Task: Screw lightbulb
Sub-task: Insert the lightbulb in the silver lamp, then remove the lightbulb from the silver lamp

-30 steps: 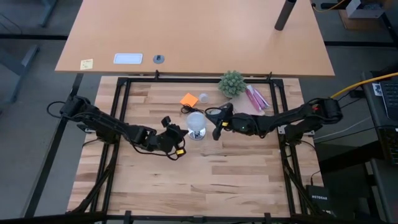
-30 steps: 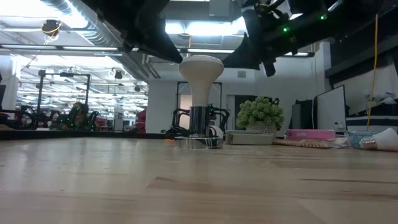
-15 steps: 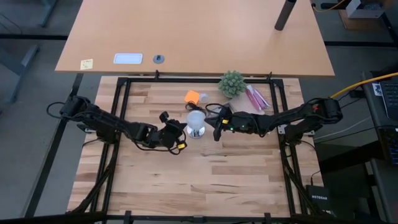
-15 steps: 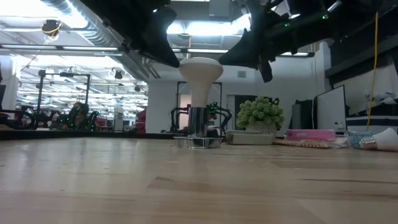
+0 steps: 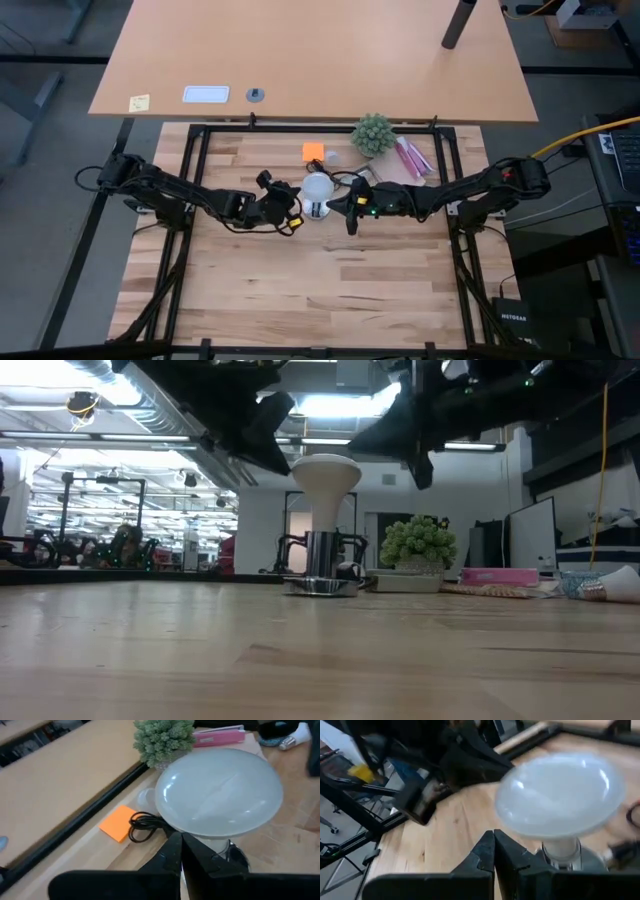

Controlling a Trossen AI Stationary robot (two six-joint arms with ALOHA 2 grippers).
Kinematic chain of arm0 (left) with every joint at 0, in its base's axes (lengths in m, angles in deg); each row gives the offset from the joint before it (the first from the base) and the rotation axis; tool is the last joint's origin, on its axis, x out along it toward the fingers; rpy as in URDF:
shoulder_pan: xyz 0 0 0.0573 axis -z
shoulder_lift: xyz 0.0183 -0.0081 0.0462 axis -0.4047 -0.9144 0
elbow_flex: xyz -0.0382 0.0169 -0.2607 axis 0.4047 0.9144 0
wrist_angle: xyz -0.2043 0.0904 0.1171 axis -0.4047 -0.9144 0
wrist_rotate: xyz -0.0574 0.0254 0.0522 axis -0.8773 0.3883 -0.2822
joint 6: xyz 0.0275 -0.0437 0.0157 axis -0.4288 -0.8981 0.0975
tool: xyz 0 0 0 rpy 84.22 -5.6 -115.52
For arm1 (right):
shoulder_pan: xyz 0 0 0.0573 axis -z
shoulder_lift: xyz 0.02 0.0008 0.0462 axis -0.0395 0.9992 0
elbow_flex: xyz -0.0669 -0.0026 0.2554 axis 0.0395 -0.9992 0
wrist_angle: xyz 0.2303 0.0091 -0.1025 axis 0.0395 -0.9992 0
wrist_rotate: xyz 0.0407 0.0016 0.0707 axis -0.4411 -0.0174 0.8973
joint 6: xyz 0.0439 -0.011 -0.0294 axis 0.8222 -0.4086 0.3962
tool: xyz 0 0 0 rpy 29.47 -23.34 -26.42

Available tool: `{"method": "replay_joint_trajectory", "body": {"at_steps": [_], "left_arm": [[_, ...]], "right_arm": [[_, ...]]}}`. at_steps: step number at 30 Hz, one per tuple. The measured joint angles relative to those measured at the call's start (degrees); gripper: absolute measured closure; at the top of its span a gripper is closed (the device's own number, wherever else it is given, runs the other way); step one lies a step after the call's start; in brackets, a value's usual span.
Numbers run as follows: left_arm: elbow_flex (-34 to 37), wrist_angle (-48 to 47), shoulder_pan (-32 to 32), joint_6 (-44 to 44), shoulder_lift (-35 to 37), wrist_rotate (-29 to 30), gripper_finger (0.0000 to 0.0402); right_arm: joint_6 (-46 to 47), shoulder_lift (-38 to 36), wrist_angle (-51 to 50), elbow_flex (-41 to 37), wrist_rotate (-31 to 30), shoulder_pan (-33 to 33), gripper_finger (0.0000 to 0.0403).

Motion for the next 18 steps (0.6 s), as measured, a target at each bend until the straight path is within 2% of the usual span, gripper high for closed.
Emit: {"method": "replay_joint_trajectory", "body": {"at_steps": [4, 12, 18], "left_arm": [[0.02, -0.06, 1.61, 0.32, 0.11, 2.53, 0.0400], [0.02, 0.44, 4.97, 0.21, 0.20, 3.52, 0.0400], [-0.28, 0.28, 6.53, 2.88, 0.20, 10.52, 0.0400]], "right_arm": [[-3.57, -1.85, 2.53, 0.00, 1.14, -0.46, 0.0397], [-5.19, -5.97, -0.33, 0.00, -0.93, -1.52, 0.0397], [-5.21, -5.96, -4.35, 0.00, -5.96, -4.31, 0.0397]]}}
